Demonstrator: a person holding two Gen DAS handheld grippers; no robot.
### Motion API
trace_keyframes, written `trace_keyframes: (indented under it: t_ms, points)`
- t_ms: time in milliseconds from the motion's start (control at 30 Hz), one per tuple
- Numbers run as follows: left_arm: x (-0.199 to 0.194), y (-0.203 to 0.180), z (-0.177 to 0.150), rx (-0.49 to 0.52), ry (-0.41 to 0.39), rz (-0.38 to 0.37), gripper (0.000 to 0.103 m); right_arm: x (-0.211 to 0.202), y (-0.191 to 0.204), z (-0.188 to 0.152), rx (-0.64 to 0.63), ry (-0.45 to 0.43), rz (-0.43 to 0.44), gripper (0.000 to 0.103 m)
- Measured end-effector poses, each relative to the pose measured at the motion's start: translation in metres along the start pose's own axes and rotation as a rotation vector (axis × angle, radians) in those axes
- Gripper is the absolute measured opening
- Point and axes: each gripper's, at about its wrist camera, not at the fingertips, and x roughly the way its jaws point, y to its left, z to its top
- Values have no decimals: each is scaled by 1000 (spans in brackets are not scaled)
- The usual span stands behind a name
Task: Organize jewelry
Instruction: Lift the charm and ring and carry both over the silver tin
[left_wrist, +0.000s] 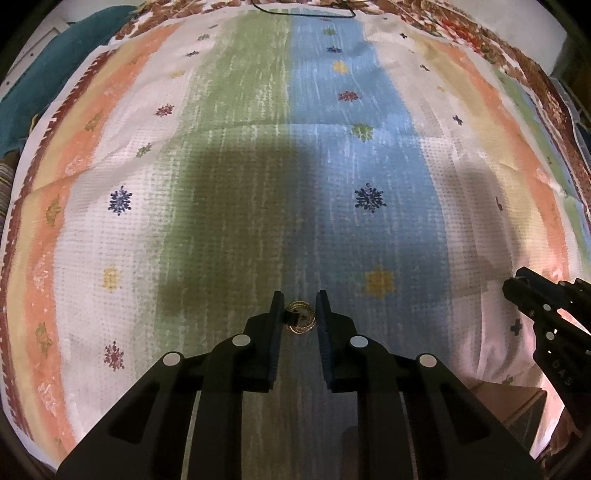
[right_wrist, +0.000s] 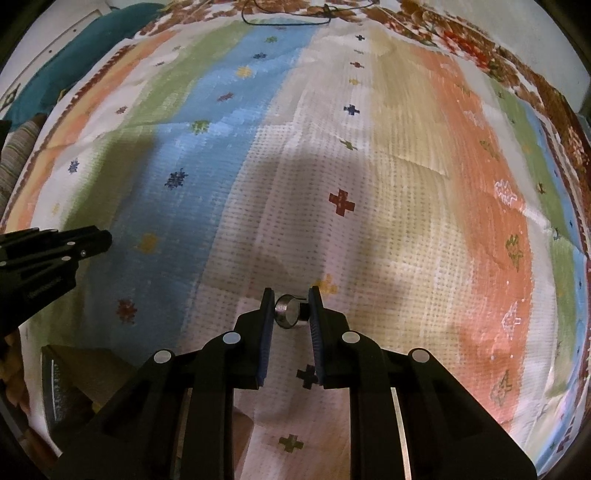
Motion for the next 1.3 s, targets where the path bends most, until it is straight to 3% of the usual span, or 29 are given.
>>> trace_keyframes:
  t_ms: [167,500,700,1100,1300]
  points:
    - [-11,1,-3,-13,-6,-34,17,-11,3,-2,1,-18,9,19]
    - [-43,-7,-15,3,-73,-17,17,-39,8,-8,11,-70,46,19]
    - [-79,-18,-20,26,-172,-85,17,-57,5,-15,36,-99,77,19]
    - [-121,-37,-42,95,-248,-106,17,-96,10,-28,49,-169,162,19]
    - [-147,-44,-55,95,-286,-158,17,-113,16,-42,44,-186,200,19]
